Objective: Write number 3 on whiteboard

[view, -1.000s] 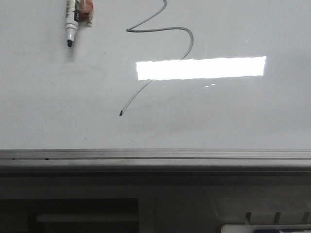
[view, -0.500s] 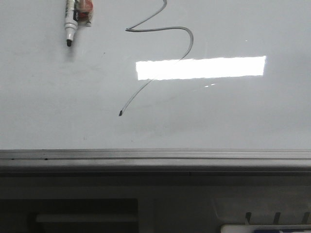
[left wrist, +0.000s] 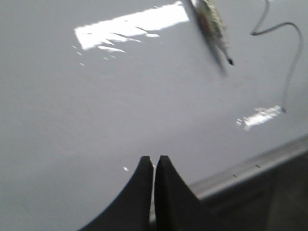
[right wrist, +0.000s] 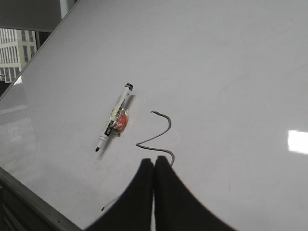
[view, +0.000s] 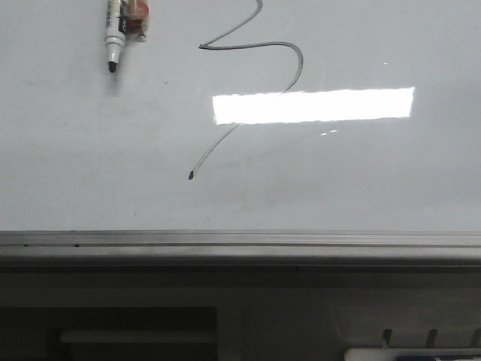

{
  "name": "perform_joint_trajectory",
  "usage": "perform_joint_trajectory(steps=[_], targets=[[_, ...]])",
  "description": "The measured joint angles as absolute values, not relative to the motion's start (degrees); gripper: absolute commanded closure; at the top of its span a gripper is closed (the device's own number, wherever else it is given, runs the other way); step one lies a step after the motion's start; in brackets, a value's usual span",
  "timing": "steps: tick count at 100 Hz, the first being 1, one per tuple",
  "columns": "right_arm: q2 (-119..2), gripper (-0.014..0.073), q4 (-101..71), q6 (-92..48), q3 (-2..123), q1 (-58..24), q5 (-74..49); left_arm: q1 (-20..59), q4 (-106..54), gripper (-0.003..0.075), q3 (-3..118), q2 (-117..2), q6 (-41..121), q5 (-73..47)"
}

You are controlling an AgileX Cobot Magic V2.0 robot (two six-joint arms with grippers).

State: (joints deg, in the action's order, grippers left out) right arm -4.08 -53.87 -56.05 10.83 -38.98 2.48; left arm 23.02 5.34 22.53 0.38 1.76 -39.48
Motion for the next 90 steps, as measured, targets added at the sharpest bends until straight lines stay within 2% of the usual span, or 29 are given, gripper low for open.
perform_joint_trajectory(steps=[18,37,52,90], targets=[[-4.08,0.0643,-53.87,-56.05,10.83,-38.98,2.48,10.26,3.98,0.0741,12.88,0.38,4.03,-21.95],[-4.08,0.0643,-53.87,-55.96,10.83,-38.98,2.48,0.15,-4.14,0.0741,3.87,0.38,4.38,-17.39],[-4.08,0.0643,-53.87,-55.96,10.83,-38.98,2.48,-0.91,-5.23,0.0741,0.04,0.38,4.38,-17.25],[-4.08,0.0643,-53.87,-55.96,10.83,-38.98,2.52,-0.4,0.0,0.0741,0.03,0.38,-2.14,-17.73]])
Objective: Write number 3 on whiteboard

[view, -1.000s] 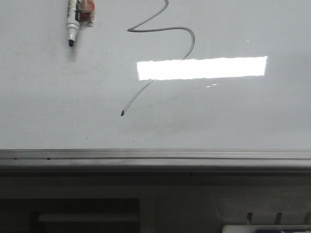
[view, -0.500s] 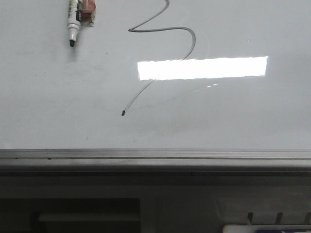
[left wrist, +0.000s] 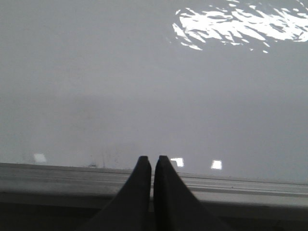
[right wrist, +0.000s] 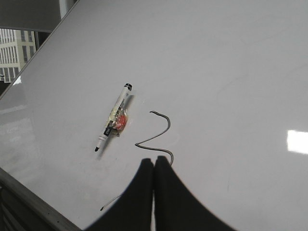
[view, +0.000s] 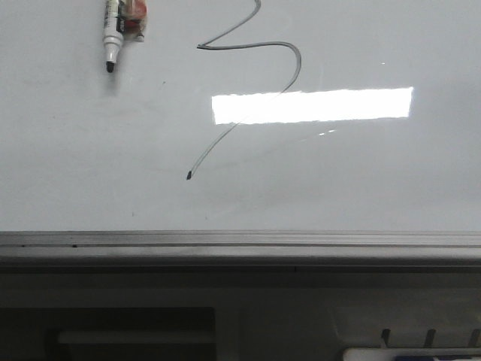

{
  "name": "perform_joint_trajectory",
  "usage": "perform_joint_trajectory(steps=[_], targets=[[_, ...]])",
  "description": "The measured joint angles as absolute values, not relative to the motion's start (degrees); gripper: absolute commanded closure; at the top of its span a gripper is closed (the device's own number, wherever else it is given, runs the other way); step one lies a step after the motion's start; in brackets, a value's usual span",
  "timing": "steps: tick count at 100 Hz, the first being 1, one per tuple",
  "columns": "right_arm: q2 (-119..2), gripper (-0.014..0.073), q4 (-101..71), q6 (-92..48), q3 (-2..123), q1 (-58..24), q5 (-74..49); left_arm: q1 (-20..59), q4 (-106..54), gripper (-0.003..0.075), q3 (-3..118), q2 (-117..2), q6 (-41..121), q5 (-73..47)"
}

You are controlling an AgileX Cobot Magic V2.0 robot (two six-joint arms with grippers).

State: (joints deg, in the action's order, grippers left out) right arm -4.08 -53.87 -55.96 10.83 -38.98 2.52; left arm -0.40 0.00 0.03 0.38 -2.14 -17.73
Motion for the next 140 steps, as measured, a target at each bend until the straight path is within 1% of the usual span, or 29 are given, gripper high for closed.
perform_joint_trajectory(steps=[35,140], targets=[[-4.08,0.0643,-53.87,-55.96,10.83,-38.98,2.52,7.56,0.59,0.0741,0.0,0.38,-3.01,-18.92],[-4.08,0.0643,-53.87,-55.96,10.69,-38.98,3.25,7.83,0.59,0.0741,0.0,0.38,-3.12,-18.96]])
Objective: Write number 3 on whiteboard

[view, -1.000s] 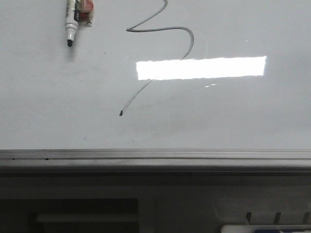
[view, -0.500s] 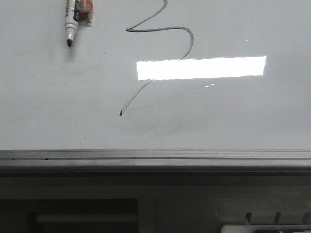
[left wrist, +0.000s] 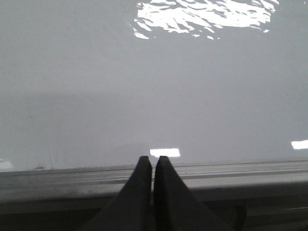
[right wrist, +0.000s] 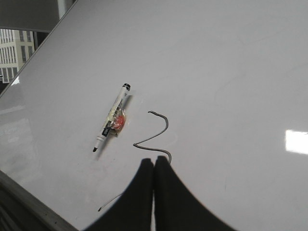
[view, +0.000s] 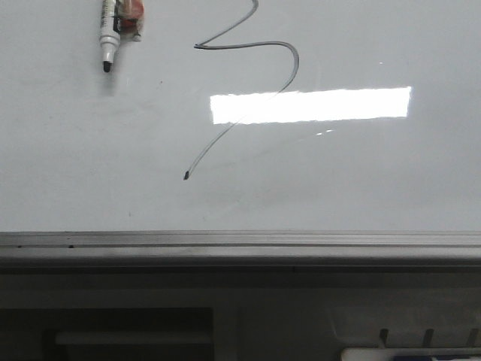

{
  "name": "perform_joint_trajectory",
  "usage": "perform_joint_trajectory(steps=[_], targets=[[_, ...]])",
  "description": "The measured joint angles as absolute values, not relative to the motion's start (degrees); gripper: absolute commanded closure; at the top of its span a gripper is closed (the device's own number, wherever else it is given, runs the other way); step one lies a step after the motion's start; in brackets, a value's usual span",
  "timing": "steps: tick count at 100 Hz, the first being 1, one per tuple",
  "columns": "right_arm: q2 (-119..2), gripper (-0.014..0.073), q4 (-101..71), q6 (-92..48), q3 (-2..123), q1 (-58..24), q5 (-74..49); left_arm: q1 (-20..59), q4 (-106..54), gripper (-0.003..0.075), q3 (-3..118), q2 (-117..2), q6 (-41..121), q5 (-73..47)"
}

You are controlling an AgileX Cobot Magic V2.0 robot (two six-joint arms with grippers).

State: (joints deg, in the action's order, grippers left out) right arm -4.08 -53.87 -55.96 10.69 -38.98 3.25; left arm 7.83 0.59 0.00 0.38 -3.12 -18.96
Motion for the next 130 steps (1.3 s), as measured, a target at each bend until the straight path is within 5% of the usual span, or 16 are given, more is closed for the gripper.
perform_joint_trajectory(steps=[27,45,79,109,130], targets=[[-4.08,0.0643,-46.49,-54.32,5.24,-34.73,15.92,7.83,0.59,0.0741,0.0,0.38,-3.12,-18.96],[-4.08,0.0643,-31.49,-39.26,2.13,-23.93,15.64,7.83,0.59,0.0741,0.0,0.38,-3.23,-18.96],[-3.96,0.0643,7.41,2.42,-0.42,-1.26,0.92,7.83,0.59,0.0741,0.0,0.38,-3.23,-18.96],[0.17,0.0643,10.6,5.61,-0.42,3.83,-17.5,7.92,0.59,0.0741,0.0,0.38,-3.23,-18.96],[0.59,0.0643,10.73,5.77,-0.42,5.86,-18.77,7.92,0.59,0.0741,0.0,0.38,-3.34,-18.96]])
